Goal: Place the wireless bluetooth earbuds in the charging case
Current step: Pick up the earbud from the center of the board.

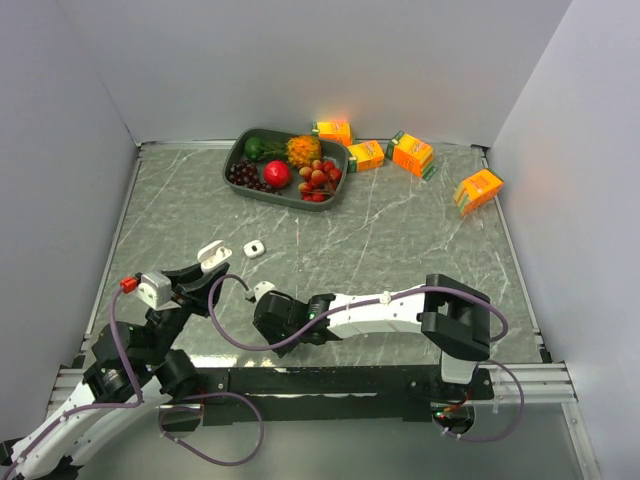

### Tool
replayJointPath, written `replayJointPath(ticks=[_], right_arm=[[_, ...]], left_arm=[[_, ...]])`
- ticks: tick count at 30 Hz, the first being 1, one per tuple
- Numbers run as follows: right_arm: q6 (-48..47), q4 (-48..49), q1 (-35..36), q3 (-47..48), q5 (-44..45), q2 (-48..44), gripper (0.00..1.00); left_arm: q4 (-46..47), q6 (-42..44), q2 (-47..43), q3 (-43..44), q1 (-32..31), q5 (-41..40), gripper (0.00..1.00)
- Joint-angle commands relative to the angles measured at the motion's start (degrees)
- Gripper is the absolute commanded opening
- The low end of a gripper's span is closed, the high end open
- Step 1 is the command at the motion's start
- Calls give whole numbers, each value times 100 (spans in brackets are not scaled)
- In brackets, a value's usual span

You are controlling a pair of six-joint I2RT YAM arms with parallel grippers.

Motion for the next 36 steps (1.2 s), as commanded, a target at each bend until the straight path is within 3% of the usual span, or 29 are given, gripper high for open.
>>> replayJointPath(ticks=[1, 26, 36], right_arm=[[79, 130, 2, -8, 91, 110, 41], [194, 78, -121, -228, 73, 356, 46], [290, 25, -192, -343, 205, 329, 43]], left_arm=[[186, 53, -627, 176, -15, 2, 1], [212, 97, -592, 124, -15, -77, 1], [247, 88, -583, 80, -6, -69, 1]])
